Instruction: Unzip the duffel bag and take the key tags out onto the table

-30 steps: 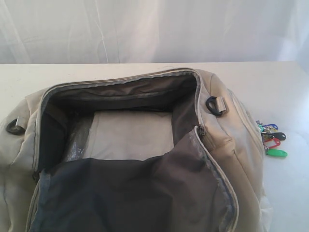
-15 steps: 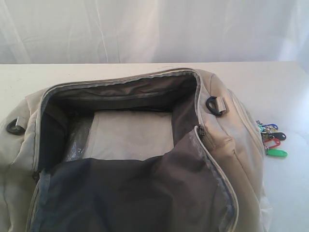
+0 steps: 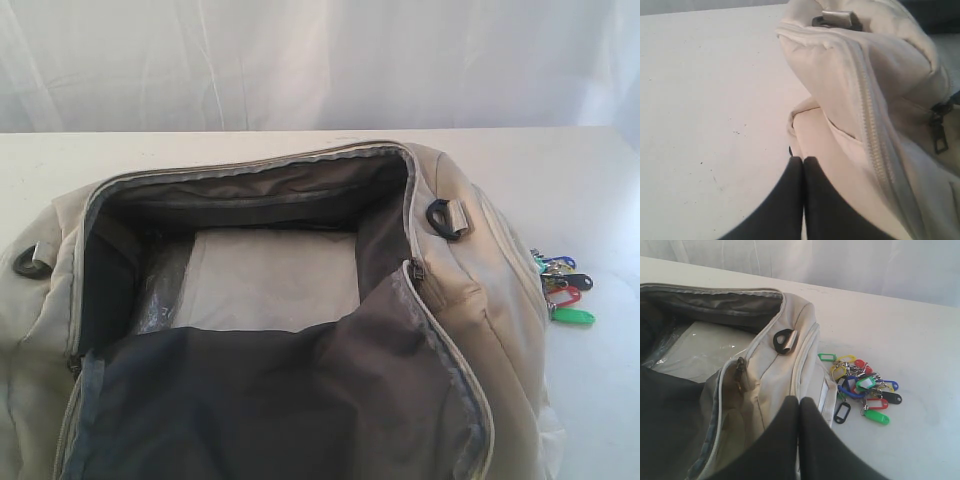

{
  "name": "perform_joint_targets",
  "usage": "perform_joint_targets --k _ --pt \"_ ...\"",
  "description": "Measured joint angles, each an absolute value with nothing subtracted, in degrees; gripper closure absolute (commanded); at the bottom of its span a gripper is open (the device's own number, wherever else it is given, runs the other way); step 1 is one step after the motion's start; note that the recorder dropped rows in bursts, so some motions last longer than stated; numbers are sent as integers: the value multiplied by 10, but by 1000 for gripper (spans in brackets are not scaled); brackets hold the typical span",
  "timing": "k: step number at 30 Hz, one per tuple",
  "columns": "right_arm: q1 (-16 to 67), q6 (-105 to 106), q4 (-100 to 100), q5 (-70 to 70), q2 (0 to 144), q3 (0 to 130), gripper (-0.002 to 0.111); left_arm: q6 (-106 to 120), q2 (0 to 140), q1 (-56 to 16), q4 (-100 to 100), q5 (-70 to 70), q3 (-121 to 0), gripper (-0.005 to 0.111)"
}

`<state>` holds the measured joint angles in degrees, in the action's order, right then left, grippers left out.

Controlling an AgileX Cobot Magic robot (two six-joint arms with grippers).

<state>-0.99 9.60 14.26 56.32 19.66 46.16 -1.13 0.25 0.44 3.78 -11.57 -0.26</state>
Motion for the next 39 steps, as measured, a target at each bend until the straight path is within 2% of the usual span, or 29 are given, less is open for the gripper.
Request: perform_joint_targets --k 28,30,35,39 --pt "-10 96 143 563 197 461 108 -23 2 7 16 -117 -3 107" --pt "-27 96 148 563 185 461 108 -23 2 7 16 -117 -3 107" --pt "-159 96 155 557 122 415 108 -23 2 7 16 -117 -3 107" --pt "-171 96 155 556 94 355 108 -23 2 7 16 -117 -3 107"
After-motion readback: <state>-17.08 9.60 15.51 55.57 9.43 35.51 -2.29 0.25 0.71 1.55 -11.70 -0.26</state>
